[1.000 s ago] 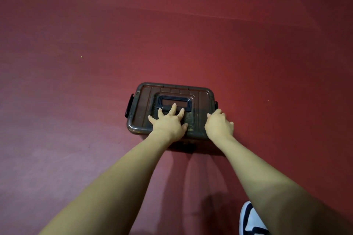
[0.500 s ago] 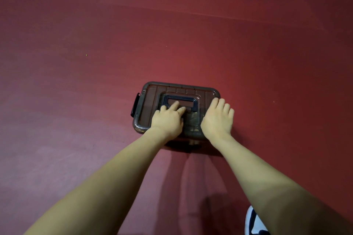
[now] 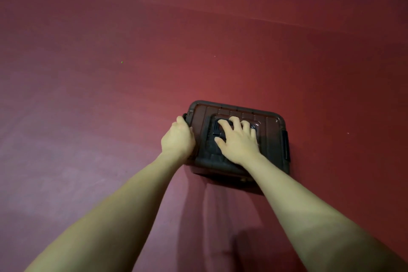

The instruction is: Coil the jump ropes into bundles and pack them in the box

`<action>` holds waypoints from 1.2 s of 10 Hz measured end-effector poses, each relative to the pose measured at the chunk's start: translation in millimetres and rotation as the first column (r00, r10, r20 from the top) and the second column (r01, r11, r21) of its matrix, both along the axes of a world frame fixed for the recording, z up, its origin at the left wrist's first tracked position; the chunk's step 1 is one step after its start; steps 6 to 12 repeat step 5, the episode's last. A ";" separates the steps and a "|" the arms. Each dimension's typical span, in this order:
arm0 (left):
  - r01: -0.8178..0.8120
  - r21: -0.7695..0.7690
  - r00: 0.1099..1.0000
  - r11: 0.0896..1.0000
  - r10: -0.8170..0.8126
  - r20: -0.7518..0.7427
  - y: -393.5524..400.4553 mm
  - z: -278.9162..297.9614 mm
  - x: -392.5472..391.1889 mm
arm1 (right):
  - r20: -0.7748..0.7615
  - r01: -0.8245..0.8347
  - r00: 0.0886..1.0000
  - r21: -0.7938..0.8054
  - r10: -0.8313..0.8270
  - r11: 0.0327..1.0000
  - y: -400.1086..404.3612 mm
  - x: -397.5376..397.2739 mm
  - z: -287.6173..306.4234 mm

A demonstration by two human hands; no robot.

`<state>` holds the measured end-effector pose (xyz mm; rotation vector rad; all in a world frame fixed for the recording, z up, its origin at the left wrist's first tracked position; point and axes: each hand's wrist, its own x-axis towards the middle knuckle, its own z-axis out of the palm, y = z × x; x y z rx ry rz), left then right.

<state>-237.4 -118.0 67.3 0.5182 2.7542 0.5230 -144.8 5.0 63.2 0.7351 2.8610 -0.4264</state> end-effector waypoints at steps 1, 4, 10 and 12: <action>0.048 -0.120 0.991 0.992 -0.062 -0.119 0.3 -1.9 3.7 | 0.001 0.019 1.000 0.007 -0.019 1.000 -2.9 2.8 -6.5; 0.122 -0.264 0.969 0.957 -0.173 -0.178 1.6 4.1 6.9 | -0.030 0.049 0.998 -0.033 -0.050 0.998 -9.8 4.5 -4.7; 0.100 -0.217 0.979 0.971 -0.135 -0.152 4.2 8.2 9.8 | -0.121 0.080 0.988 -0.113 -0.094 0.990 -6.5 2.3 2.8; 0.100 -0.217 0.979 0.971 -0.135 -0.152 4.2 8.2 9.8 | -0.121 0.080 0.988 -0.113 -0.094 0.990 -6.5 2.3 2.8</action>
